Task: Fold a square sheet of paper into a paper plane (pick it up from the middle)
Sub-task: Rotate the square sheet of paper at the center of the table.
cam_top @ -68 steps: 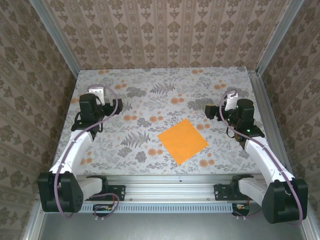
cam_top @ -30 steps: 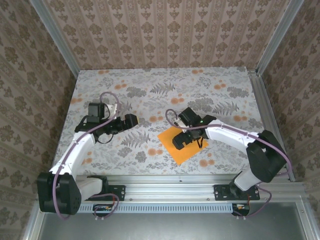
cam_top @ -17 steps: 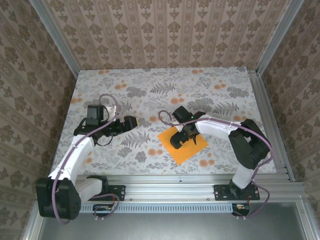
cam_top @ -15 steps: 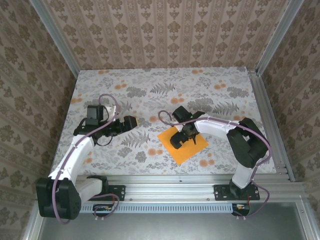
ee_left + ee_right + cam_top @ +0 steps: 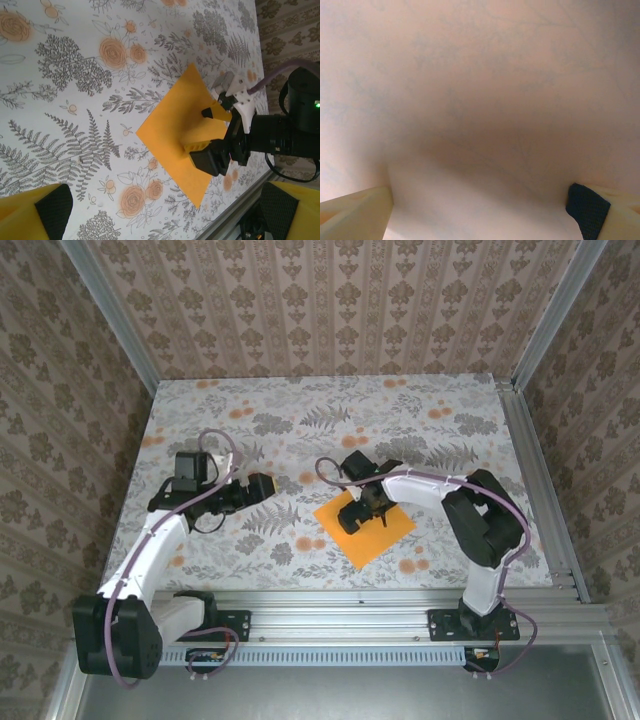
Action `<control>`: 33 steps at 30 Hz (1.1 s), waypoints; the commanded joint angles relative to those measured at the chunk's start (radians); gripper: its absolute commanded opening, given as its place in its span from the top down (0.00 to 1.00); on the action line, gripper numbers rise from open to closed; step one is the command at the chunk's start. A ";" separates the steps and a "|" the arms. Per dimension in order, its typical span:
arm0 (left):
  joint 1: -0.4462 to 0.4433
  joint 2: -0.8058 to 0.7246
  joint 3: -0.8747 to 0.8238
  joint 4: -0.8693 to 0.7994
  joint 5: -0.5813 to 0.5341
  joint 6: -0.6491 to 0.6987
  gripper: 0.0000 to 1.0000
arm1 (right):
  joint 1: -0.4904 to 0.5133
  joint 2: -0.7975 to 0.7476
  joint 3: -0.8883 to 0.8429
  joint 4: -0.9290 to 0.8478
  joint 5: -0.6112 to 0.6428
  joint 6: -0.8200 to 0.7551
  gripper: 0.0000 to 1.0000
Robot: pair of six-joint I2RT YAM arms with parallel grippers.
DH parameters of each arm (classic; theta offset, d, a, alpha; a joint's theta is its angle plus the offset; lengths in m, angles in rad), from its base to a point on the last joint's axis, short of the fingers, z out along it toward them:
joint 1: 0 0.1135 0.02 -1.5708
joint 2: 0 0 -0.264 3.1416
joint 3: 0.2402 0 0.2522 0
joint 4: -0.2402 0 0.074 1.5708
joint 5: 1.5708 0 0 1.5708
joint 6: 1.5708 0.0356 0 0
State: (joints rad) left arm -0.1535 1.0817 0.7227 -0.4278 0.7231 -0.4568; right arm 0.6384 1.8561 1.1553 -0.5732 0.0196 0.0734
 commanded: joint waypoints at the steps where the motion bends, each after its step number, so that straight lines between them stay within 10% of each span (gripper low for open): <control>1: 0.007 -0.019 -0.016 -0.003 0.024 0.002 0.00 | 0.008 0.068 0.021 -0.043 0.040 0.086 0.06; 25: 0.010 0.017 -0.042 0.039 0.048 0.013 0.00 | 0.068 0.209 0.219 -0.193 0.110 0.836 0.09; 33: 0.008 -0.007 -0.054 0.038 0.049 0.003 0.00 | 0.069 0.241 0.308 -0.231 0.134 0.758 0.08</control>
State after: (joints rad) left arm -0.1490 1.0977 0.6781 -0.4004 0.7483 -0.4564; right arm 0.6987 2.0403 1.4322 -0.7578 0.1356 0.8494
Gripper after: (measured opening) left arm 0.994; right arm 0.919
